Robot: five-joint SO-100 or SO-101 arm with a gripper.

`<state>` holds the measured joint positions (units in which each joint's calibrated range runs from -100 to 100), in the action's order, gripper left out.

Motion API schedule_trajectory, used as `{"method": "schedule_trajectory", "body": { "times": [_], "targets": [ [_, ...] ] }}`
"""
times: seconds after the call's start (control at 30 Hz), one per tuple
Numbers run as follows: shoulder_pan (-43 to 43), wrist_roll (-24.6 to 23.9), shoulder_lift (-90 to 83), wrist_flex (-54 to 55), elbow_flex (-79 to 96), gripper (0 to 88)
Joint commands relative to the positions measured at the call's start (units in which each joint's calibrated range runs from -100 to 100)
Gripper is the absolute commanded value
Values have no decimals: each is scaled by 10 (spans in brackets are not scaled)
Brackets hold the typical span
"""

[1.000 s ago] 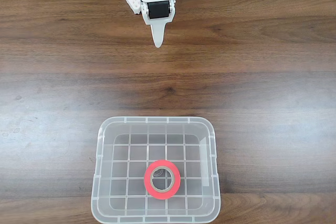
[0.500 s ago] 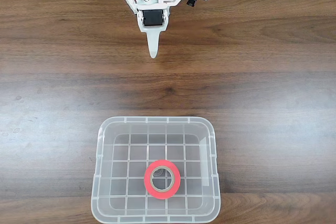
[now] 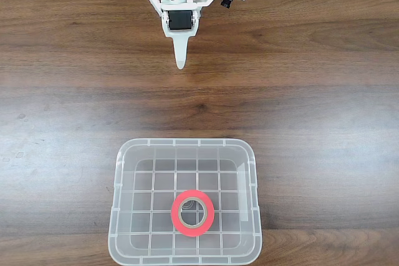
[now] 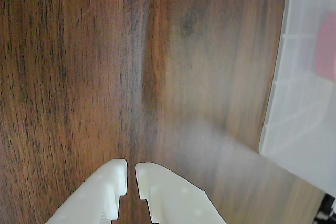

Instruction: Grab the tape and place it in the box.

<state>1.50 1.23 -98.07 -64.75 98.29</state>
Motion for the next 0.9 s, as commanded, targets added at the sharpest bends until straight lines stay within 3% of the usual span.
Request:
{"method": "schedule_trajectory", "body": {
  "times": [0.0, 0.87],
  "targets": [
    [-3, -20, -8, 0, -8, 12],
    [-3, -21, -8, 0, -7, 15]
  ]
}}
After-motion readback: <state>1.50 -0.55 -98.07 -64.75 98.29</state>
